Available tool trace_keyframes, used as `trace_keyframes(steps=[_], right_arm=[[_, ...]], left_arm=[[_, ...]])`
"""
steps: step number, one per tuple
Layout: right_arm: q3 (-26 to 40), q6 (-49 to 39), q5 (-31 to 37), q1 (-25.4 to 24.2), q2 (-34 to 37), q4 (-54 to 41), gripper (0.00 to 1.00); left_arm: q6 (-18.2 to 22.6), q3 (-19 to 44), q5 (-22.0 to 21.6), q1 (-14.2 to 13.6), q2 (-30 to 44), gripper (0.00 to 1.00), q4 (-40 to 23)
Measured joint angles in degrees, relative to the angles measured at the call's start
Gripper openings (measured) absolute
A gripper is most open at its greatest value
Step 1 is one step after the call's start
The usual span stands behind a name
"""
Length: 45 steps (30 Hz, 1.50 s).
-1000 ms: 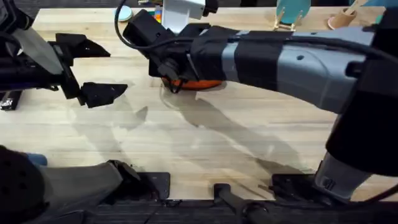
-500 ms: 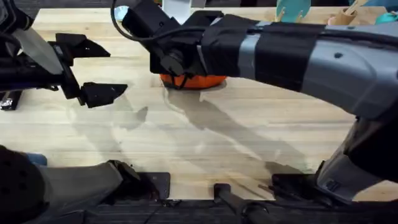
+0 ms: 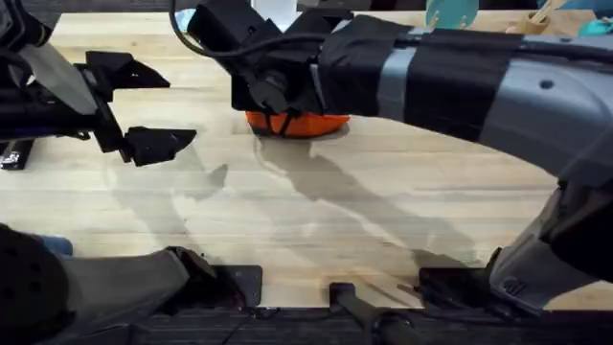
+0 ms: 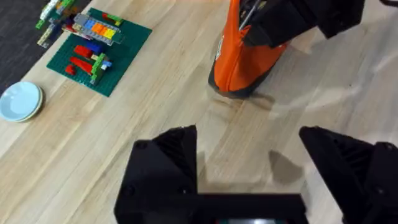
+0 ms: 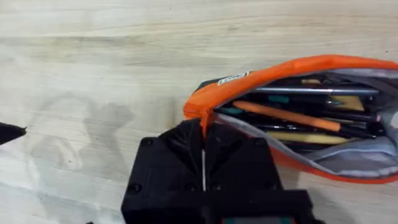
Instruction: Unzip the bag, pick up the pens from the table one at a time and place them inside, then zip the bag closed.
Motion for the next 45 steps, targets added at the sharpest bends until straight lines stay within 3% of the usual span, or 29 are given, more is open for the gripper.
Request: trace_keyframes(steps=[45], right_arm=[[0.0, -0.6, -0.4, -1.0, -0.1, -1.1, 0.030]], left_arm=[[0.0, 0.0, 1.7, 0.0, 0.0, 0.993, 4.8]])
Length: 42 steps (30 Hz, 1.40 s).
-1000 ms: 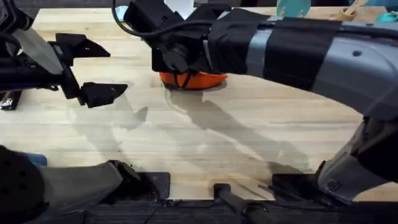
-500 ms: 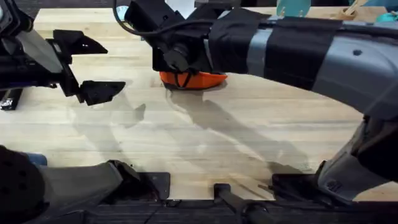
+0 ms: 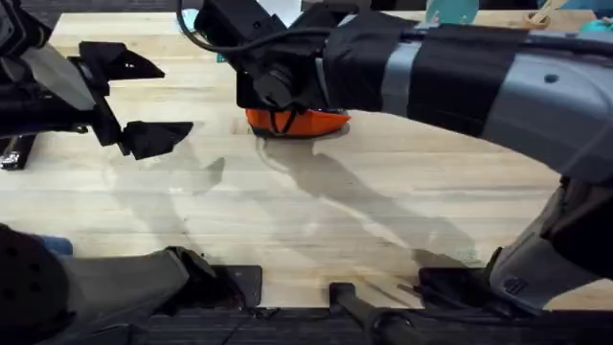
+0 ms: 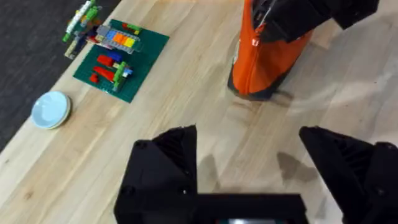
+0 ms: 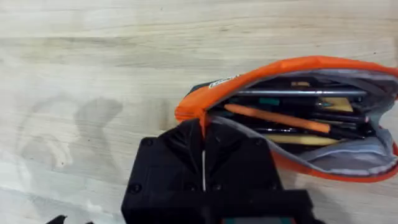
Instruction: Unzip the bag, pick up the pens from the table one at a time and place them inside, then zip the bag closed.
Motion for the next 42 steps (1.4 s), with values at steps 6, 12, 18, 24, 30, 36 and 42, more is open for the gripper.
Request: trace_keyframes(steps=[6, 12, 18, 24, 30, 36, 42], right_arm=[[0.0, 0.0, 0.0, 0.0, 0.0, 0.0, 0.030], [0.0, 0.0, 0.0, 0.0, 0.0, 0.0, 0.030], [0.0, 0.0, 0.0, 0.0, 0.0, 0.0, 0.030], [0.0, 0.0, 0.0, 0.0, 0.0, -1.0, 0.030], [0.0, 0.0, 0.0, 0.0, 0.0, -1.2, 0.030], [0.0, 0.0, 0.0, 0.0, 0.0, -1.2, 0.030], [0.0, 0.0, 0.0, 0.0, 0.0, -1.2, 0.030]], left_arm=[[0.0, 0.0, 0.1, -1.0, 0.0, 0.993, 2.7], [0.0, 0.0, 0.1, -5.1, 2.7, 0.993, 4.1], [0.0, 0.0, 0.1, -9.0, 8.7, 0.993, 5.9], [0.0, 0.0, 0.1, -13.1, 14.8, 0.993, 9.7], [-2.0, 0.0, 0.4, -17.9, 19.3, 0.993, 16.1], [-9.3, 0.0, 2.3, -23.9, 22.4, 0.993, 25.1], [-14.9, 0.0, 3.0, -27.6, 22.4, 0.991, 30.2]])
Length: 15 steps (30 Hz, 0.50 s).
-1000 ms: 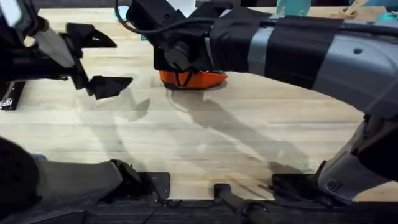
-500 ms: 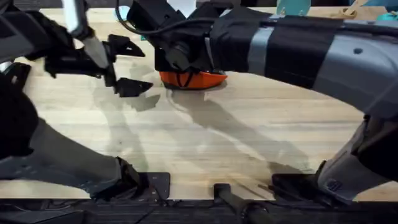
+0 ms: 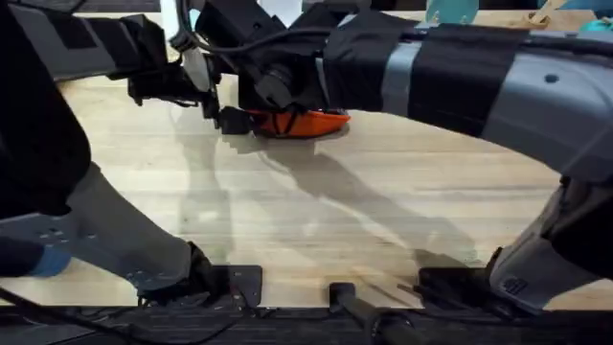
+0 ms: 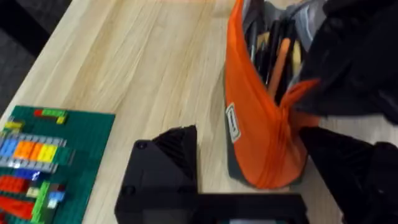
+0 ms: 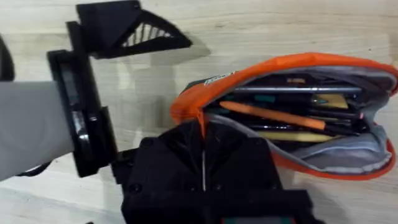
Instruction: Unzip the bag, pick up the pens from the table one at a time and place them inside, then zip the bag closed.
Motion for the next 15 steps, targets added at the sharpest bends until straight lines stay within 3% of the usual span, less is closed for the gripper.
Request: trace_keyframes(steps=[4, 10, 11, 15], right_arm=[[0.0, 0.0, 0.0, 0.0, 0.0, 0.0, 0.029], [0.0, 0.0, 0.0, 0.0, 0.0, 0.0, 0.030], [0.0, 0.0, 0.0, 0.0, 0.0, 0.0, 0.030], [0.0, 0.0, 0.0, -0.2, 0.0, 0.0, 0.031]], left_arm=[[-2.1, 0.0, 0.0, -1.5, 0.0, 0.917, 0.8], [-3.4, 0.0, 0.0, -1.6, 0.0, 0.775, 0.7], [-3.6, 0.0, 0.0, -1.6, 0.0, 0.726, 0.7], [-4.0, 0.0, -0.1, -1.6, 0.0, 0.332, -0.1]])
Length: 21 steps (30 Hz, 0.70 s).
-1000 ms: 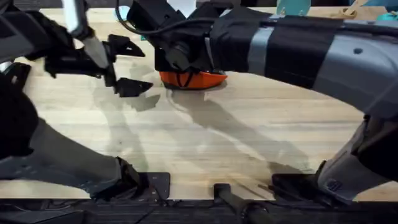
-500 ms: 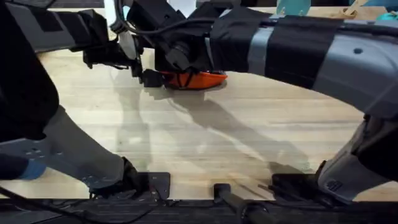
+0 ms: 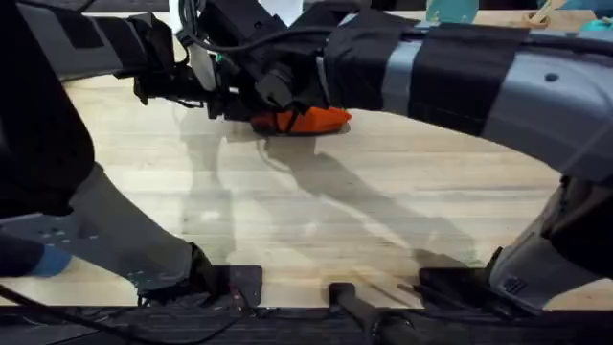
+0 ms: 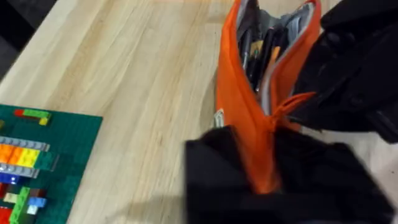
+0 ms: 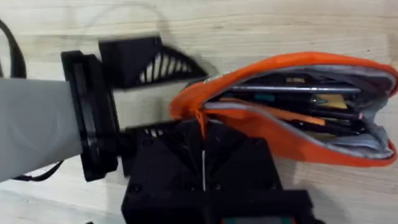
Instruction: Unzip the bag, pick up the pens from the table one at a time and place them inside, then zip the bag closed.
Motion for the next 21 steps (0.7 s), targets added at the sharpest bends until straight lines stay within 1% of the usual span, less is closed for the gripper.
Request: trace_keyframes(steps=[1, 2, 3, 6, 21], right_arm=[[0.0, 0.0, 0.0, 0.0, 0.0, 0.0, 0.030], [0.0, 0.0, 0.0, -0.1, 0.0, 0.0, 0.030], [0.0, 0.0, 0.0, -0.1, 0.0, 0.0, 0.030], [0.0, 0.0, 0.0, -0.1, 0.0, 0.0, 0.030], [0.0, -0.2, 0.1, -0.1, 0.0, 0.0, 0.031]], left_arm=[[0.0, 0.0, 0.0, 0.0, 0.0, 0.204, 0.0], [0.0, 0.0, 0.0, 0.0, 0.0, 0.098, 0.1], [0.0, 0.0, 0.1, -0.1, 0.1, 0.061, 0.4], [0.0, 0.0, 0.1, -0.1, 0.1, 0.047, 0.4], [0.0, 0.0, 0.1, -0.1, 0.1, 0.047, 0.4]])
